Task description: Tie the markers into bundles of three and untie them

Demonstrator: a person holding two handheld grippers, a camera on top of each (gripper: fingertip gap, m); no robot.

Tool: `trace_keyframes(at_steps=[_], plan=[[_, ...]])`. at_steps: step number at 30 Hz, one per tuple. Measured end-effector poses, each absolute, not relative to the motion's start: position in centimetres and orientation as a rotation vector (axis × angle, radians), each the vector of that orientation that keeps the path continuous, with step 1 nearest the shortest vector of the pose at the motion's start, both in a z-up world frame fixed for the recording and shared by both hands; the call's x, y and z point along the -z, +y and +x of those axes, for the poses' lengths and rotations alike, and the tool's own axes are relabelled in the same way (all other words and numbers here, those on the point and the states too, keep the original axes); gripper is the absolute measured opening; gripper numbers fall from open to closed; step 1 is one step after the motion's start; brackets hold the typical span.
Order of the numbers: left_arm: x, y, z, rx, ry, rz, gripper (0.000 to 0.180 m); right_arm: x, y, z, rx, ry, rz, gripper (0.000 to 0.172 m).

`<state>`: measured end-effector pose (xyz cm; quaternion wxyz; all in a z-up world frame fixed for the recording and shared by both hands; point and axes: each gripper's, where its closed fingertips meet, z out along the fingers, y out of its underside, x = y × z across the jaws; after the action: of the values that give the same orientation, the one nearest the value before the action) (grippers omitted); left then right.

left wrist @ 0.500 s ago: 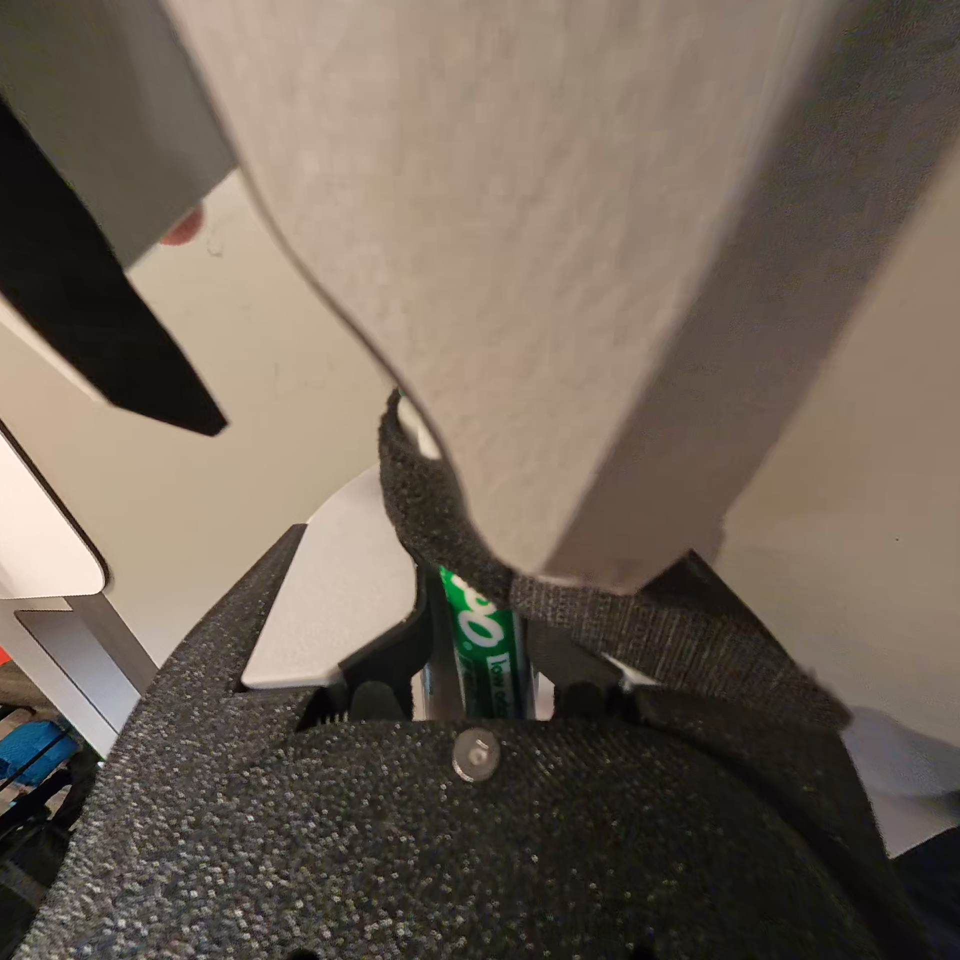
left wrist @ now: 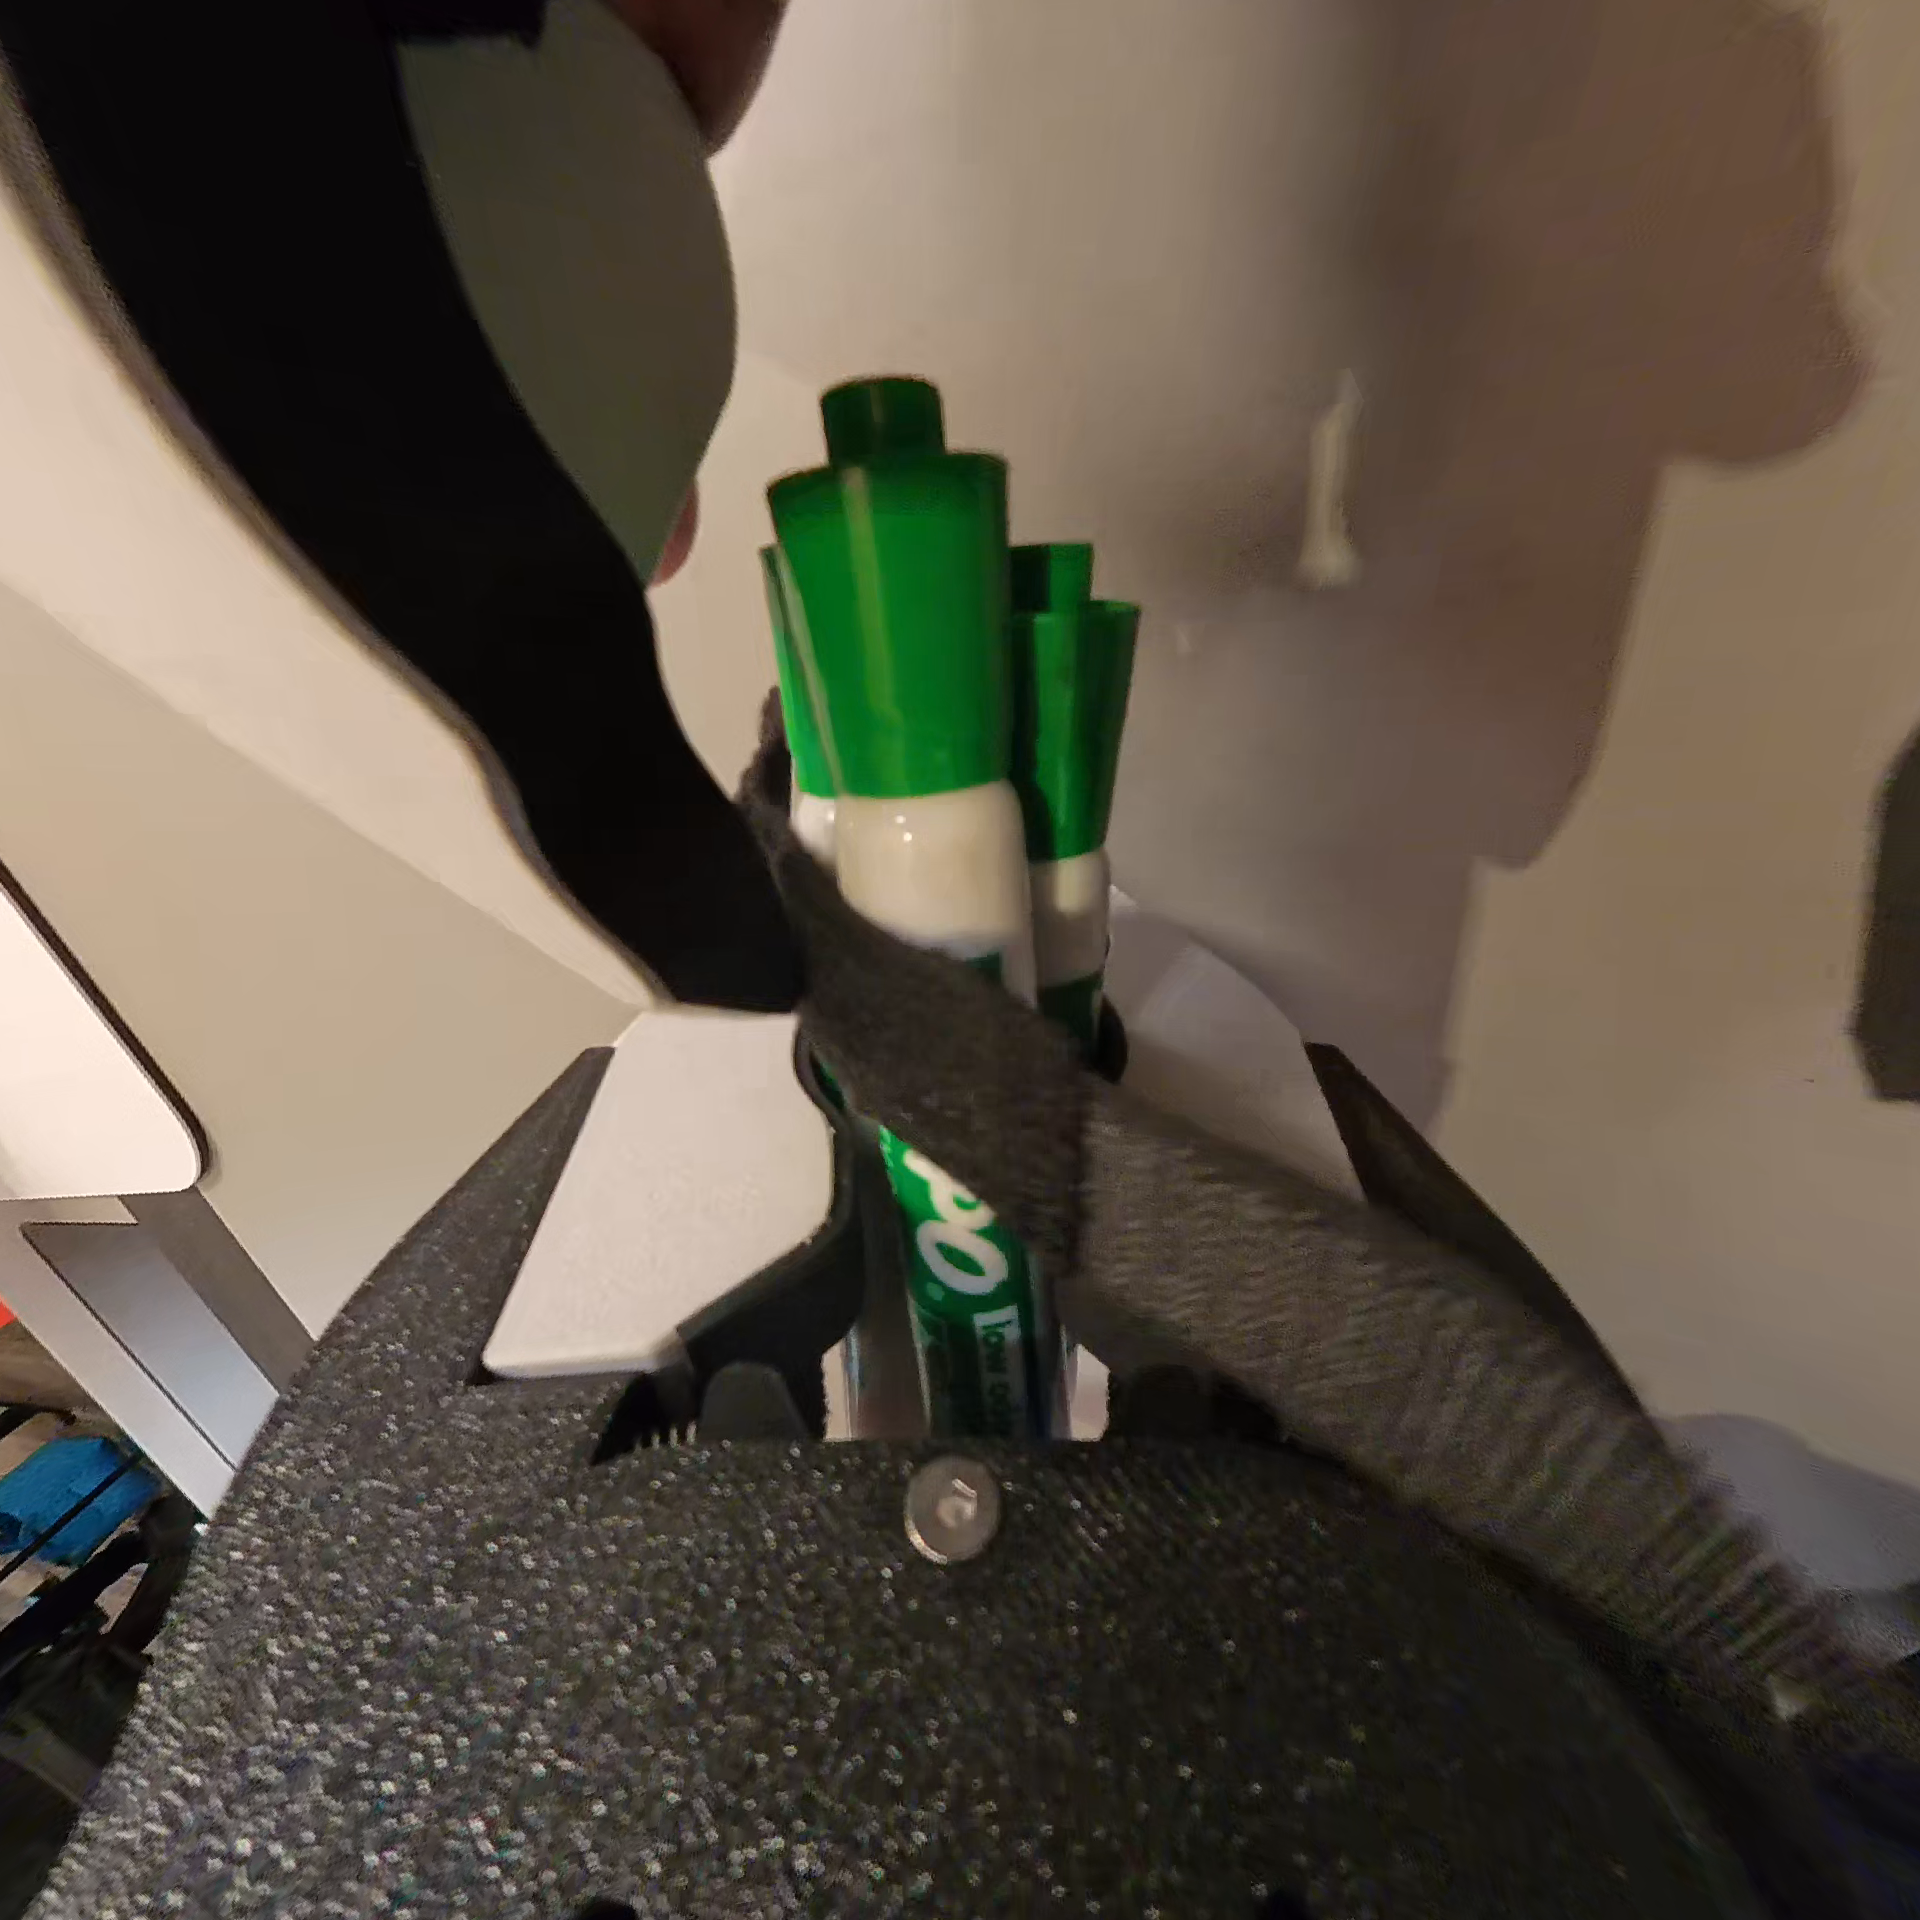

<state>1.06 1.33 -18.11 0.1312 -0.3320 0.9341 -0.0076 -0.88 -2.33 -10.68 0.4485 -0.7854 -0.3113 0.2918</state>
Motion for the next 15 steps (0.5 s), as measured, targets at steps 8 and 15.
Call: trace_keyframes(at_steps=[8, 15], plan=[[18.2, 1.3, 1.1, 0.026, 2.715, -0.96, 0.04, 9.7, -3.3, -2.2, -0.695, -0.849, -1.866, 0.078], [18.2, 1.3, 1.0, 0.031, 2.714, -0.959, 0.041, 9.7, -3.6, -2.4, -0.675, -0.866, -1.867, 0.078]])
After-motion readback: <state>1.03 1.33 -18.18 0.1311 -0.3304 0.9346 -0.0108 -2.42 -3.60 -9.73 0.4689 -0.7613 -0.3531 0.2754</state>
